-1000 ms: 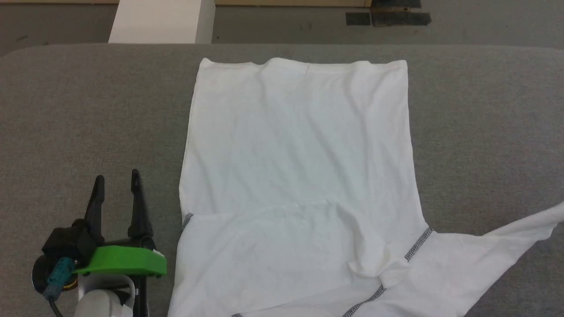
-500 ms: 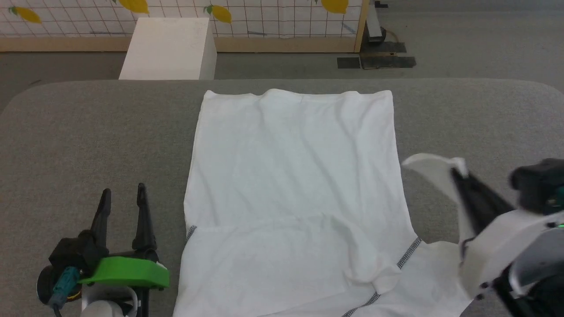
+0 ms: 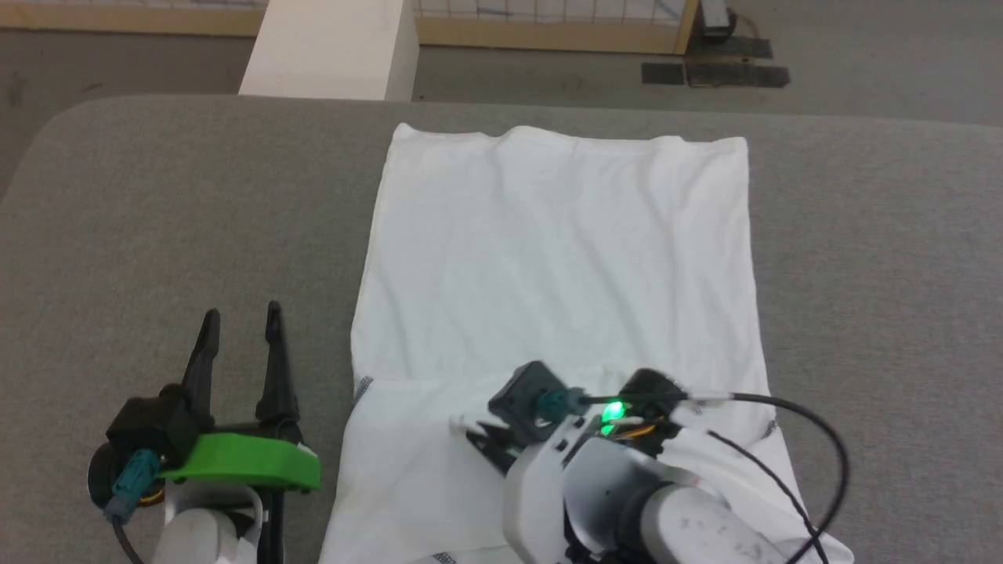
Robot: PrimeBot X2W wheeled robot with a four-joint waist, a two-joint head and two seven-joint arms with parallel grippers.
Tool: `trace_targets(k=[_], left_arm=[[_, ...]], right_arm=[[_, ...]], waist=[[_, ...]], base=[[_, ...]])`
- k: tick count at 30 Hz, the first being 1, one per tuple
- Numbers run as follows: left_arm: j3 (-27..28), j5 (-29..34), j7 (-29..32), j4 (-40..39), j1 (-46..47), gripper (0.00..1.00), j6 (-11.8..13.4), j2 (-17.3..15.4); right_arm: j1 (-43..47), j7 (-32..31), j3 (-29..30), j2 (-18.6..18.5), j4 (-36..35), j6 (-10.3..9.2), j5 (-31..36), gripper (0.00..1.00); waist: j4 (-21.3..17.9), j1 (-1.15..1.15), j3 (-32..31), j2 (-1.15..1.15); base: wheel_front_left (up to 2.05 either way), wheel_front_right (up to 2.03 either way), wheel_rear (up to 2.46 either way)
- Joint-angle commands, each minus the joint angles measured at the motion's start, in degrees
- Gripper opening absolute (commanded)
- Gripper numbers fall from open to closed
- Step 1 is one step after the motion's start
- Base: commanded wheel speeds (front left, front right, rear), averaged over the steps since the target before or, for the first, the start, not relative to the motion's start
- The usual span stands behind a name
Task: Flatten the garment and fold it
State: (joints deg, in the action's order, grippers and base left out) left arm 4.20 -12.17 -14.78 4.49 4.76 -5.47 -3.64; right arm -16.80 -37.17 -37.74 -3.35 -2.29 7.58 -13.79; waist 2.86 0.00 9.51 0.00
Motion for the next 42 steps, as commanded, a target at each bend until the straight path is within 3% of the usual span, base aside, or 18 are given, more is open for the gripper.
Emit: trace_targets(k=[1,9,10,12,16,23,24,28,31,39,42], left_arm=[[-0.3,-0.3,-0.2,0.1,1.6,1.00,-0.2,0.3],[-1.0,-0.8,-0.2,1.1,3.8,1.00,-0.3,0.6],[-0.9,-0.8,-0.2,1.2,3.8,1.00,-0.2,0.6],[-0.8,-0.7,-0.2,1.5,3.8,1.00,-0.2,0.6],[-0.3,-0.2,-0.2,1.8,3.4,1.00,-0.2,0.7],[0.3,1.2,-0.2,2.7,3.3,1.00,-0.6,-0.8],[0.0,1.3,-0.1,3.3,4.4,1.00,-0.9,-2.3],[-1.9,1.4,3.0,3.2,9.1,1.00,-1.5,-6.2],[-4.3,0.9,8.7,3.0,15.0,1.00,-1.8,-10.2],[-12.3,-4.7,28.5,4.1,33.3,1.00,-2.0,-23.5],[-13.3,-7.3,35.7,5.8,38.9,1.00,-2.0,-26.6]], right_arm=[[-1.8,0.6,-1.3,0.2,3.5,-0.09,-0.3,0.00],[-5.5,0.8,-5.0,0.4,18.4,-0.09,-4.1,0.00],[-5.5,0.4,-5.1,0.4,19.1,-0.09,-4.8,0.16],[-5.8,0.3,-4.7,0.4,19.0,-0.09,-6.5,1.00],[-6.0,4.2,-1.2,0.5,15.7,-0.09,-9.0,1.00],[-3.6,17.7,11.8,0.5,4.5,-0.09,-8.8,1.00],[-1.8,22.1,18.4,0.5,0.6,-0.09,-5.0,1.00],[1.4,26.7,26.8,0.5,-3.9,-0.09,-1.8,1.00],[3.5,29.2,32.4,0.5,-6.3,-0.09,0.8,1.00],[4.9,33.8,36.7,0.5,-7.7,-0.09,5.7,1.00],[4.4,36.1,37.3,0.5,-7.6,-0.09,6.0,1.00]], waist=[[2.4,0.00,2.6,0.00],[4.5,0.00,5.5,0.00],[4.5,0.00,5.5,0.00],[4.2,0.00,5.5,0.00],[3.0,0.00,4.5,0.00],[-1.2,0.00,3.2,0.00],[-3.4,0.00,3.9,0.00],[-6.4,0.00,6.7,0.00],[-8.5,0.00,9.6,0.00],[-14.5,0.00,17.5,0.00],[-16.4,0.00,20.1,0.00]], base=[[0.00,0.00,0.00],[0.00,0.00,0.00],[0.00,0.00,0.00],[0.00,0.00,0.00],[0.00,0.00,0.00],[0.00,0.00,0.00],[0.00,0.00,0.00],[0.00,0.00,0.00],[0.00,0.00,0.00],[0.00,0.00,0.00],[0.00,0.00,0.00]])
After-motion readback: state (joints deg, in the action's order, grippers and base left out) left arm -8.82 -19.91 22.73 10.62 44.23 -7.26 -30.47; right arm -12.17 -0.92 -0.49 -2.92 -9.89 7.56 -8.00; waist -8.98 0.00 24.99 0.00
